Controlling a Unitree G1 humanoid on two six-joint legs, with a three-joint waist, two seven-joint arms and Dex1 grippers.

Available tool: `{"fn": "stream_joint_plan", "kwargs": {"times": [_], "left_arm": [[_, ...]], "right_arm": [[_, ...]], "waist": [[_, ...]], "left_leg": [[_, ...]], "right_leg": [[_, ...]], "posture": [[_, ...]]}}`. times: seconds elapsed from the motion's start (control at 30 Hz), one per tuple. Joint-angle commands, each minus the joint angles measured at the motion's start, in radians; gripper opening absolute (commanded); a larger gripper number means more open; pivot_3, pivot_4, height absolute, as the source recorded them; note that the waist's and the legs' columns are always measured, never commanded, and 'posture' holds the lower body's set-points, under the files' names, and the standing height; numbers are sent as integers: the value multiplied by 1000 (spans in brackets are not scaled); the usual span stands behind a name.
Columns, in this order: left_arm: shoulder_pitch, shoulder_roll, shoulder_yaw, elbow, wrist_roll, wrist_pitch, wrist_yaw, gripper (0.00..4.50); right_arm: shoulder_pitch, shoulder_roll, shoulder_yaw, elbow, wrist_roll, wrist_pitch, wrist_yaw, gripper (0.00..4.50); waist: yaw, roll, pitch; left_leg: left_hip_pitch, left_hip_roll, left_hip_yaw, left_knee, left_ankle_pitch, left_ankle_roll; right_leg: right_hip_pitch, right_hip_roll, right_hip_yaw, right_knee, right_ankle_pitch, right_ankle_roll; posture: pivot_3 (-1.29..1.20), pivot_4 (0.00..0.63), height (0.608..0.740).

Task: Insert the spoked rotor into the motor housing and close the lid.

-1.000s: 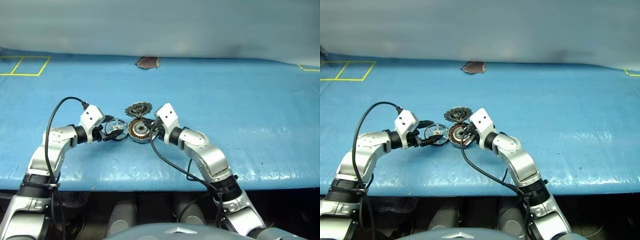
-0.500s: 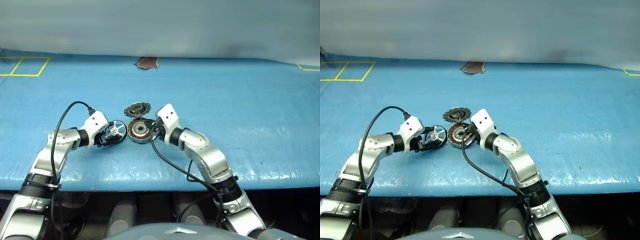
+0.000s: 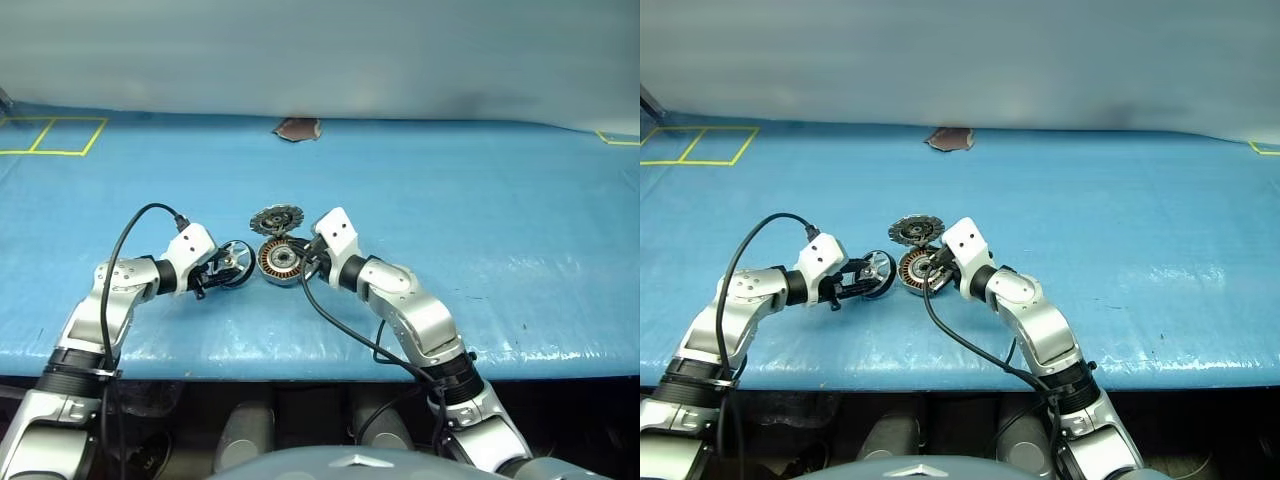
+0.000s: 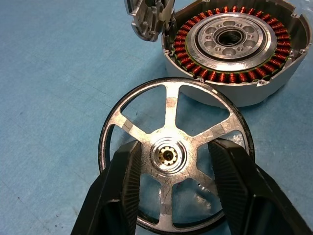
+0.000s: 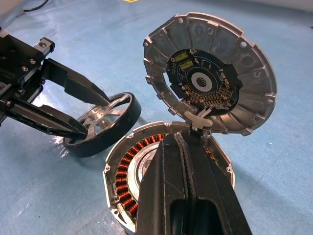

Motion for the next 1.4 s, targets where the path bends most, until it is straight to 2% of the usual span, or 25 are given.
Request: {"fn": "stream_joint_plan", "kwargs": {"times": [0.03, 0.33, 0.47, 0.8, 1.13, 1.4], "left_arm": [[18, -5, -13, 23, 22, 14, 20, 1928], [19, -19, 5, 36, 4, 27, 34, 1928], [18, -32, 84, 24, -75, 48, 17, 1928], [76, 103, 159, -48, -193, 94, -143, 1928], [39, 136, 192, -111, -307, 147, -226, 1928], [6, 161, 126, -87, -235, 150, -204, 1928]], "right_arm": [[-7, 8, -16, -46, 15, -15, -3, 0], [-6, 5, -17, -49, 13, -12, -3, 0], [-3, 3, -17, -52, 14, -11, -4, 0], [52, -56, -96, -95, 35, -13, -9, 0], [123, -84, -145, -135, 43, -4, -34, 0], [139, -82, -150, -140, 40, -3, -61, 0]], "waist": [[3, 1, -1], [4, 2, -1], [4, 2, -1], [-4, 1, -1], [-3, 1, -1], [-9, 1, 0]], "left_leg": [[0, 0, 0, 0, 0, 0], [0, 0, 0, 0, 0, 0], [0, 0, 0, 0, 0, 0], [-6, 0, 0, -4, 0, 0], [-8, 1, 0, -4, 0, 0], [-8, 1, 1, -4, 0, 0]], "right_leg": [[0, 0, 0, 0, 0, 0], [0, 0, 0, 0, 0, 0], [0, 0, 0, 0, 0, 0], [-3, 0, 0, -1, -1, -1], [-4, 1, 0, -1, -1, -2], [-5, 1, 0, -1, -1, -2]], "posture": [[0, 150, 740], [0, 150, 740], [0, 150, 740], [0, 150, 740], [0, 150, 740], [0, 150, 740]]}}
